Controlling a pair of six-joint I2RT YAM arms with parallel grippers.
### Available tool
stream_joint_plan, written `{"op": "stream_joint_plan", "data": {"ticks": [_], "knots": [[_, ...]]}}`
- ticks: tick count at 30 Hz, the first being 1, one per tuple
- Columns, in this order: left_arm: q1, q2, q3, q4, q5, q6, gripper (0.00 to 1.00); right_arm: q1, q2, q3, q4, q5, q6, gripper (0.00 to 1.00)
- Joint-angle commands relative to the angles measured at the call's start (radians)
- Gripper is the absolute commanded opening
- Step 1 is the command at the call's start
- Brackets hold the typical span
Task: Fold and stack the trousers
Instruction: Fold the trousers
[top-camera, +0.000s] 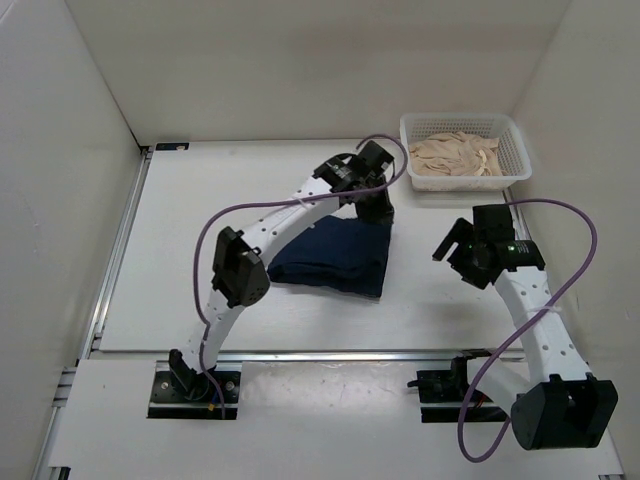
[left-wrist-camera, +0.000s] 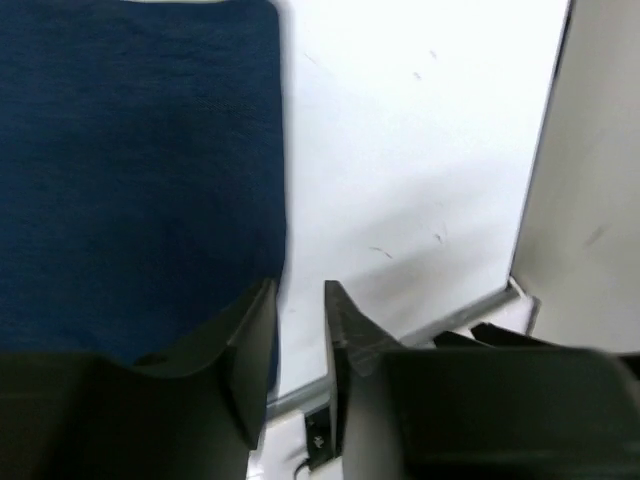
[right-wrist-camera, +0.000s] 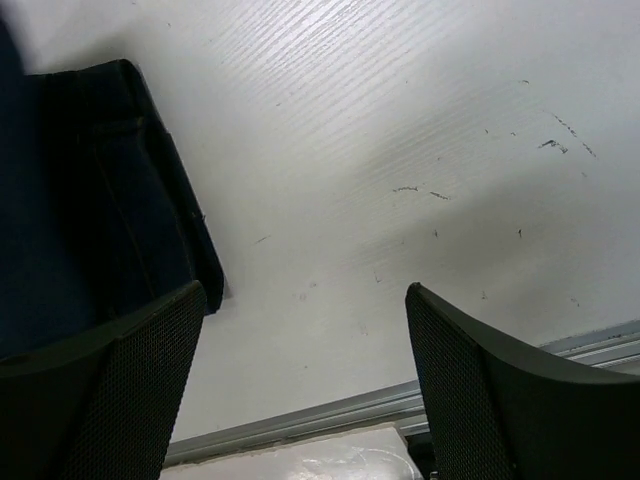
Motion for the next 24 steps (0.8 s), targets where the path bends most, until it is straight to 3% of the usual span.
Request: {"op": "stream_joint_plan", "data": {"ticks": [1,4,6,7,9,11,12,14,18,24], "knots": [[-0.001,0.029,0.143,-0.037,0.147,0.050,0.39,-0.011,0.014,0.033,-0.017,-0.018,-0.029,0.85],[0.034,-0.068,0.082,-0.055,0.121,0.095,0.39,-0.011,0.023,0.042,0.009,-0.060,-0.050,0.85],[0.069,-0.213,-0.067,-0.015,0.092,0.125,0.39,-0.011,0.052,0.042,0.028,-0.115,-0.062,0.83],[0.120,-0.322,-0.192,-0.005,0.046,0.166,0.33,0.003,0.096,0.042,0.070,-0.181,-0.071,0.75],[0.132,-0.374,-0.275,-0.004,0.003,0.191,0.30,0.003,0.130,0.051,0.082,-0.200,-0.072,0.72],[0.175,-0.406,-0.360,-0.004,-0.039,0.231,0.12,0.052,0.175,0.089,0.101,-0.212,-0.072,0.60],[0.187,-0.426,-0.445,-0.014,-0.062,0.243,0.10,0.073,0.186,0.102,0.102,-0.225,-0.072,0.55],[0.227,-0.440,-0.537,0.012,-0.083,0.277,0.10,0.136,0.225,0.128,0.121,-0.237,-0.072,0.42],[0.296,-0.413,-0.749,0.089,-0.050,0.325,0.10,0.263,0.350,0.221,0.131,-0.257,-0.072,0.31],[0.345,-0.301,-0.919,0.123,-0.069,0.316,0.10,0.428,0.554,0.264,0.169,-0.228,-0.027,0.29]]}}
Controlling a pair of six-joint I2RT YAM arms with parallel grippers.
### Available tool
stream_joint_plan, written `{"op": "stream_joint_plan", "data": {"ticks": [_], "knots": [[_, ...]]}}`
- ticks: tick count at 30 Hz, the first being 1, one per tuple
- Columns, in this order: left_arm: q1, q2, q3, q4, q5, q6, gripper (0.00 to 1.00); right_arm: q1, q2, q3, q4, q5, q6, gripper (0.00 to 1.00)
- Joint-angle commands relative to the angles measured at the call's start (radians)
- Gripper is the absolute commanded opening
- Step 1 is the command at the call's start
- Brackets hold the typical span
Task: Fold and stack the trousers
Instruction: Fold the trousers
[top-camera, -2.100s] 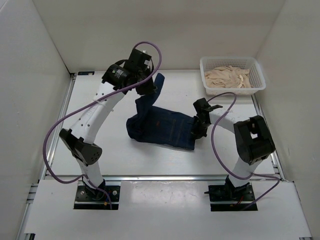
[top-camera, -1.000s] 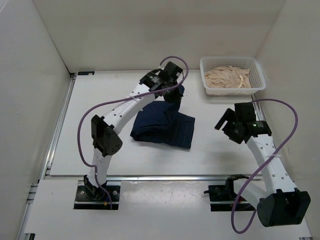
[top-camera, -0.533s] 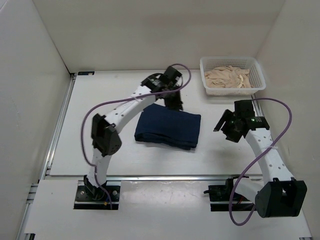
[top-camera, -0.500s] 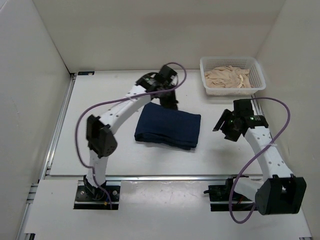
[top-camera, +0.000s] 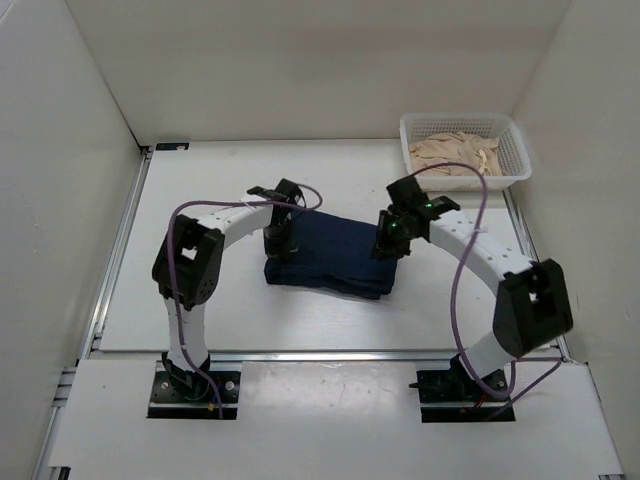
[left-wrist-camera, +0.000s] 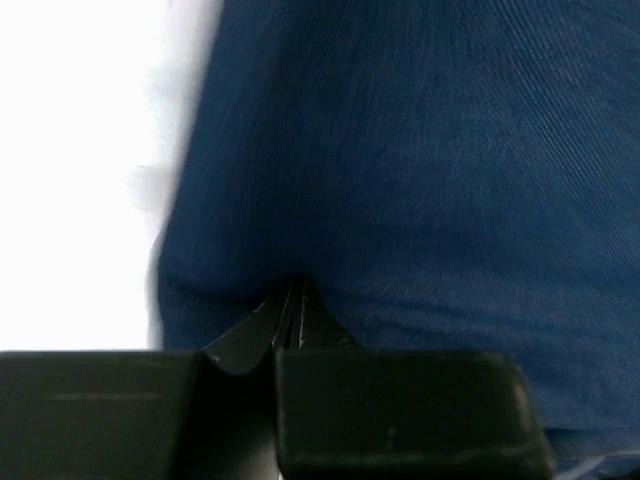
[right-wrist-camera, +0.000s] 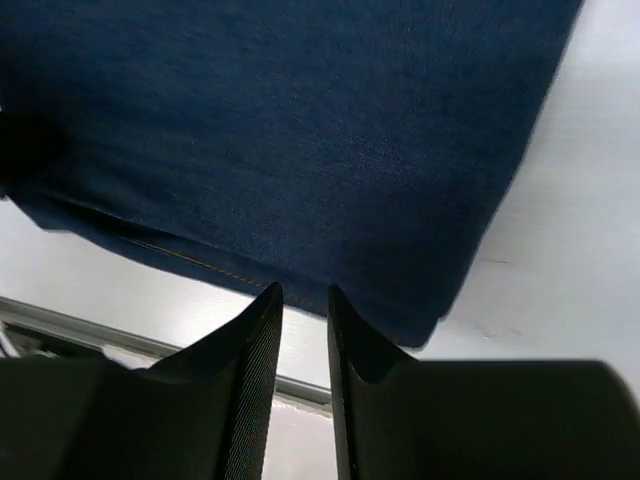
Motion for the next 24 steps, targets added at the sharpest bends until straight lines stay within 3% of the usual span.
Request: {"op": "stream_joint_plan", "data": {"ticks": [1,5,9,12,14,17,21,24], "knots": [[0.044,0.005,-0.092,0.021,-0.024,-0.005,0.10,0.081,0.103,0.013,0.034,-0.008,0.019,0.29],[0.161,0.028,-0.217,0.099,0.050,-0.029,0.10,0.173,0.221,-0.025,0.044,-0.017,0.019,0.28],[0.172,-0.033,-0.271,0.108,0.064,-0.029,0.10,0.182,0.307,-0.037,0.044,0.057,0.028,0.28],[0.163,-0.159,-0.337,0.099,0.103,-0.029,0.10,0.163,0.307,-0.004,0.008,0.100,0.019,0.28],[0.137,-0.266,-0.386,0.083,0.142,-0.029,0.10,0.149,0.277,0.042,-0.021,0.127,-0.002,0.21],[0.126,-0.398,-0.370,0.006,0.153,-0.038,0.10,0.124,0.158,0.133,-0.095,0.222,-0.018,0.21],[0.126,-0.499,-0.175,-0.150,0.082,0.002,0.10,0.083,-0.005,0.231,-0.152,0.372,-0.047,0.44],[0.126,-0.521,0.033,-0.245,-0.010,0.046,0.21,0.046,-0.151,0.260,-0.164,0.461,-0.077,0.59]]}}
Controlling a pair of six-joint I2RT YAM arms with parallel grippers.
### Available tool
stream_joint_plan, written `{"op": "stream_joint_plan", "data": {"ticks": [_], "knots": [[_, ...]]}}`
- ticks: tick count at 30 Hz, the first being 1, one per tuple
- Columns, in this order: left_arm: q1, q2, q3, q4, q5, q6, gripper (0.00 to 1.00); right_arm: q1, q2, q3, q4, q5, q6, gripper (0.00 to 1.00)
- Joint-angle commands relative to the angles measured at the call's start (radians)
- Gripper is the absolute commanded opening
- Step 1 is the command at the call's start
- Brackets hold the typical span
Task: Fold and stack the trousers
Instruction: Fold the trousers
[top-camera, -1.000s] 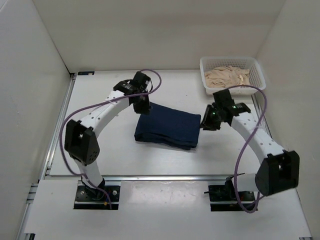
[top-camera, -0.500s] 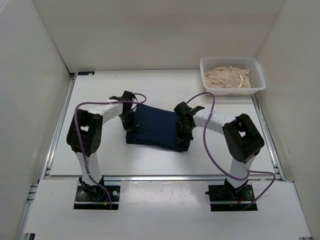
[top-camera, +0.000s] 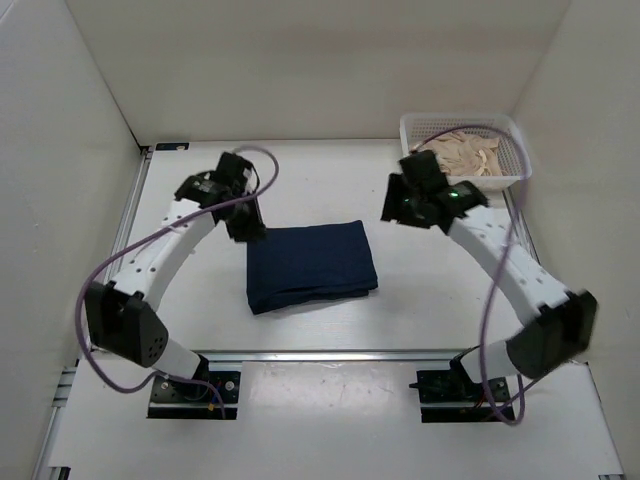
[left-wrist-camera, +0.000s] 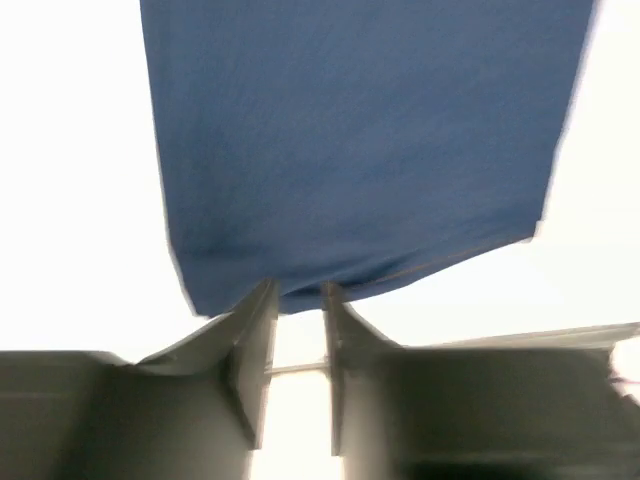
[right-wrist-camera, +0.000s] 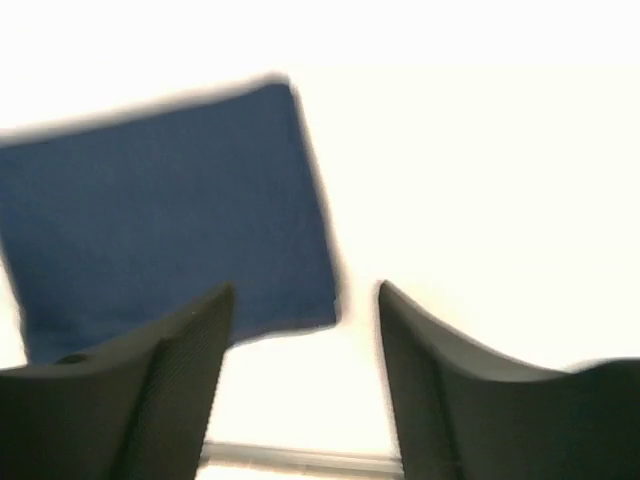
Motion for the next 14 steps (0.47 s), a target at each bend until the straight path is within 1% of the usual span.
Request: {"op": "stream_joint_plan", "data": {"ticks": [1,2,3,4,5,7,9,10,11,14], "knots": [[0.001,-0.093,0.200,-0.099,-0.117,0.071,0.41,-0.034,-0.183,0.059,-0.066,0.226,-0.063,0.67],[0.001,-0.093,0.279,-0.112,-0.152,0.097,0.55,-0.048,-0.256,0.059,-0.066,0.252,-0.078,0.82],[0.001,-0.108,0.316,-0.123,-0.172,0.098,0.69,-0.059,-0.290,0.059,-0.066,0.277,-0.097,0.87],[0.001,-0.123,0.352,-0.123,-0.181,0.114,0.87,-0.059,-0.321,0.059,-0.066,0.309,-0.112,0.91],[0.001,-0.134,0.407,-0.123,-0.190,0.128,0.89,-0.059,-0.374,0.069,-0.077,0.384,-0.121,0.96],[0.001,-0.166,0.445,-0.114,-0.212,0.140,0.90,-0.068,-0.422,0.070,-0.095,0.447,-0.131,0.97],[0.010,-0.204,0.479,-0.088,-0.233,0.140,0.92,-0.077,-0.484,0.070,-0.129,0.507,-0.131,0.97],[0.025,-0.218,0.479,-0.088,-0.233,0.140,0.92,-0.077,-0.517,0.079,-0.143,0.565,-0.120,0.97],[0.036,-0.232,0.488,-0.079,-0.233,0.150,0.92,-0.077,-0.530,0.079,-0.185,0.590,-0.091,0.97],[0.070,-0.284,0.499,-0.066,-0.233,0.150,0.93,-0.077,-0.559,0.102,-0.261,0.618,-0.082,0.96]]}}
